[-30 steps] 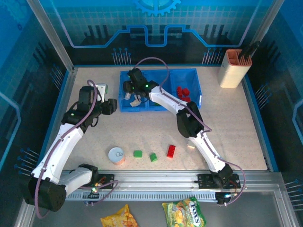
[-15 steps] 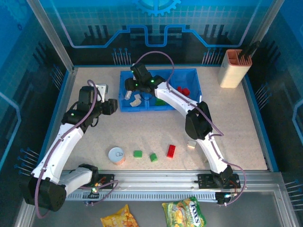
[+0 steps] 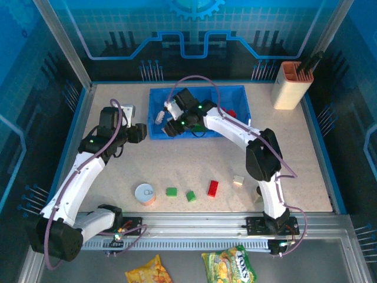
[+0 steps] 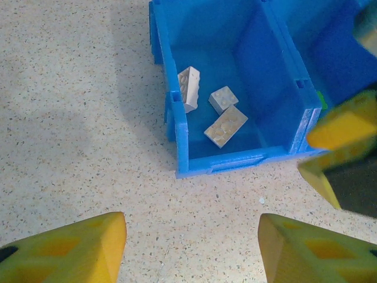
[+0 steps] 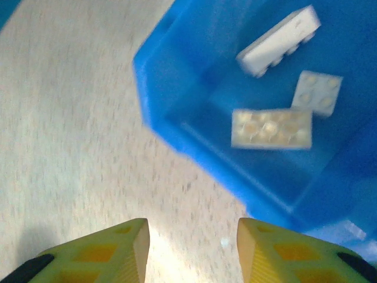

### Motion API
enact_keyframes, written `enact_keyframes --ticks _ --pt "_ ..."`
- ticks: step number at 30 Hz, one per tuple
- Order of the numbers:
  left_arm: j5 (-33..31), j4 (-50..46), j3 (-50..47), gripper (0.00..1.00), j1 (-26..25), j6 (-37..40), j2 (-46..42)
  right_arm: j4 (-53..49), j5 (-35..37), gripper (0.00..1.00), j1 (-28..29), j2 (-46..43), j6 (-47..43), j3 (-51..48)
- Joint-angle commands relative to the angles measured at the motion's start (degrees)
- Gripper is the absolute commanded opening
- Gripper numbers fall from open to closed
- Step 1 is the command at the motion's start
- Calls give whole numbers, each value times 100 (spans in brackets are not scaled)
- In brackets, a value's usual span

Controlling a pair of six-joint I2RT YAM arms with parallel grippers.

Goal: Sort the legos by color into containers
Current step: Pick up the lego from the bottom-center of the table.

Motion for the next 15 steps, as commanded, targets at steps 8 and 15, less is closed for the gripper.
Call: enact_keyframes --ticks 8,15 --pt "114 26 -18 62 72 -68 14 239 -1092 45 -87 -1270 -4032 -1933" --pt "112 26 -15 62 82 -64 -18 -506 -1113 49 45 -1515 -5522 -2252"
